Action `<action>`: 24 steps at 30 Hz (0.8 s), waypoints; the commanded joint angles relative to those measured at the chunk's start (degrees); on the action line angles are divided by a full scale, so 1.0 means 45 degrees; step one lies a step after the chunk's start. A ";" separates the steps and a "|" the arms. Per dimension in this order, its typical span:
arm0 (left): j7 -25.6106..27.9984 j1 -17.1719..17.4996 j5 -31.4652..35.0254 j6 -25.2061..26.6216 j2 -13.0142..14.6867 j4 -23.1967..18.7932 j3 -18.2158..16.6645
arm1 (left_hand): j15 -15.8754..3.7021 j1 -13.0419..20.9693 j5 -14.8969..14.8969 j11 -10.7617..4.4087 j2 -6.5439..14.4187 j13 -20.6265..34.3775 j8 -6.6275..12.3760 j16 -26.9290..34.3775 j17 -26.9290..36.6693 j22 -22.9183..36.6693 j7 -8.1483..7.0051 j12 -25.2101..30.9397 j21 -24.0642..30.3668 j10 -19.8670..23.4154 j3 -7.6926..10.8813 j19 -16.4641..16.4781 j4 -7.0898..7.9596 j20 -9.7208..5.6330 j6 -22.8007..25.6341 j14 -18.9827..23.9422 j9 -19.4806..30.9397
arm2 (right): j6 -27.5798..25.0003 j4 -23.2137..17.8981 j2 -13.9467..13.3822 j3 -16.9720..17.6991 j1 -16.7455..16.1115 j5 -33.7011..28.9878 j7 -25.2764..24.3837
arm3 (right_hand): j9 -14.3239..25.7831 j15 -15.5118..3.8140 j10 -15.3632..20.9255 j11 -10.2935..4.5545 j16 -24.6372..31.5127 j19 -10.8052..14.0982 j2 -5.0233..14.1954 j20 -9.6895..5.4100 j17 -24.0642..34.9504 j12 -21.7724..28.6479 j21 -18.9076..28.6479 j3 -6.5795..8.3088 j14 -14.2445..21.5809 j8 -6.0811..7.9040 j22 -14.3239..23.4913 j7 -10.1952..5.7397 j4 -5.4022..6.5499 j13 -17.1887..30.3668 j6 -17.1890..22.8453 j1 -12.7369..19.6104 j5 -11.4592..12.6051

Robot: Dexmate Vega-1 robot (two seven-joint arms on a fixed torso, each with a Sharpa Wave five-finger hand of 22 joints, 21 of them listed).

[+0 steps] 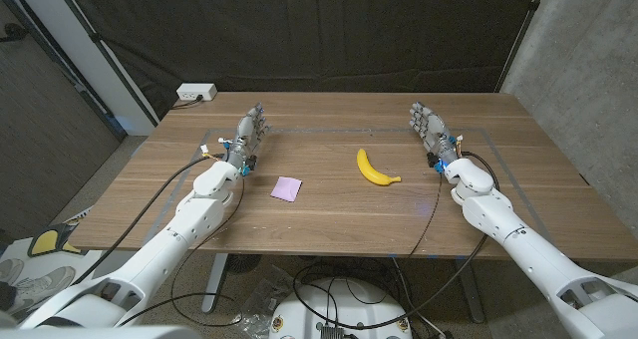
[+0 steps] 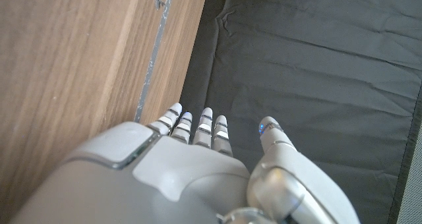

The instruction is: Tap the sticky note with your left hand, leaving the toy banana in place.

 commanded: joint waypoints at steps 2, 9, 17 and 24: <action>-0.1148 0.0253 0.1775 0.0730 -0.1526 0.0092 -0.1894 | -0.0448 0.0032 0.0080 -0.0089 0.0491 0.0043 0.0086 0.0075 0.0064 0.0021 -0.0082 0.0064 0.0044 -0.0500 0.0073 -0.0070 0.0004 -0.0005 -0.0434 -0.0131 0.0060 | -0.0886 0.0086 0.1908 0.2257 -0.0293 -0.2095 0.1247 | 0.0033 0.0004 0.0107 0.0034 0.0067 -0.0104 -0.0018 0.0005 0.0069 0.0099 0.0044 0.0099 -0.0065 0.0097 0.0050 -0.0020 0.0006 0.0018 0.0107 0.0118 0.0074; -0.1262 0.0491 0.2937 0.0837 -0.2022 -0.0206 -0.2571 | -0.0437 0.0036 0.0081 -0.0024 0.0486 0.0044 0.0134 0.0074 0.0065 0.0021 -0.0105 0.0079 0.0035 -0.0464 0.0068 -0.0087 -0.0001 0.0009 -0.0316 -0.0102 0.0061 | -0.1172 0.0045 0.2687 0.3118 -0.0330 -0.3023 0.1821 | 0.0033 0.0010 0.0104 0.0037 0.0066 -0.0094 -0.0019 0.0008 0.0070 0.0099 0.0034 0.0098 -0.0059 0.0101 0.0050 -0.0004 0.0000 0.0018 0.0112 0.0130 0.0075; -0.0789 0.0965 0.4759 0.1241 -0.1895 -0.1219 -0.2863 | -0.0268 0.0085 0.0080 -0.0051 0.0407 0.0049 0.0243 0.0081 0.0060 0.0020 -0.0220 0.0181 0.0043 -0.0158 0.0048 -0.0058 -0.0065 0.0125 0.0024 0.0005 0.0068 | -0.1383 -0.0131 0.3294 0.3710 -0.0431 -0.3711 0.2229 | 0.0033 0.0023 0.0134 0.0105 0.0071 -0.0088 -0.0025 0.0018 0.0071 0.0112 0.0018 0.0091 -0.0037 0.0101 0.0052 -0.0007 -0.0004 0.0018 0.0106 0.0139 0.0075; -0.0596 0.1416 0.6110 0.1555 -0.1591 -0.2163 -0.2954 | -0.0106 0.0136 0.0080 -0.0004 0.0325 0.0053 0.0292 0.0088 0.0059 0.0019 -0.0196 0.0227 0.0027 0.0032 0.0028 -0.0091 -0.0128 0.0270 0.0229 0.0080 0.0075 | -0.1529 -0.0464 0.3653 0.3983 -0.0625 -0.4108 0.2426 | 0.0034 0.0035 0.0130 0.0126 0.0080 -0.0080 -0.0031 0.0030 0.0073 0.0110 0.0005 0.0082 -0.0004 0.0105 0.0053 -0.0007 -0.0006 0.0018 0.0112 0.0143 0.0075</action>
